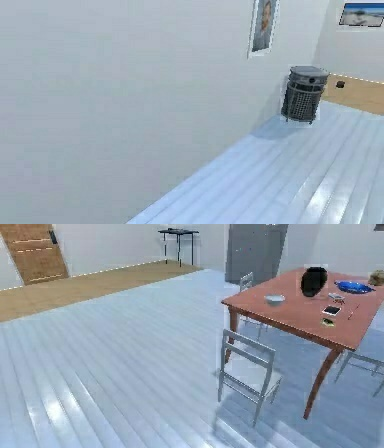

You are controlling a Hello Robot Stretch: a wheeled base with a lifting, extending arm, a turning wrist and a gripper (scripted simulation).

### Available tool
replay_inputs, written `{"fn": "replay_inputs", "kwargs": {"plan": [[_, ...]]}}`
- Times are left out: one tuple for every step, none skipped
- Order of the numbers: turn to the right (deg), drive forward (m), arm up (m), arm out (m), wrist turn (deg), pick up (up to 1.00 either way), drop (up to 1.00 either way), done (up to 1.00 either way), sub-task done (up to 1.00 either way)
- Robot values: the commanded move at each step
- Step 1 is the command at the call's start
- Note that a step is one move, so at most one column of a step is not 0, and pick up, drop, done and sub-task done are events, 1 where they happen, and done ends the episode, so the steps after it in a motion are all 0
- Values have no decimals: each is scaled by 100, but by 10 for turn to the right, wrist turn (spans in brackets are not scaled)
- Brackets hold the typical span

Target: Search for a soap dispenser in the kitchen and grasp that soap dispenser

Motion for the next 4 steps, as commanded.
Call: {"fn": "replay_inputs", "kwargs": {"plan": [[-330, 0, 0, 0, 0, 0, 0, 0, 0], [0, 50, 0, 0, 0, 0, 0, 0, 0], [-450, 0, 0, 0, 0, 0, 0, 0, 0], [-450, 0, 0, 0, 0, 0, 0, 0, 0]]}}
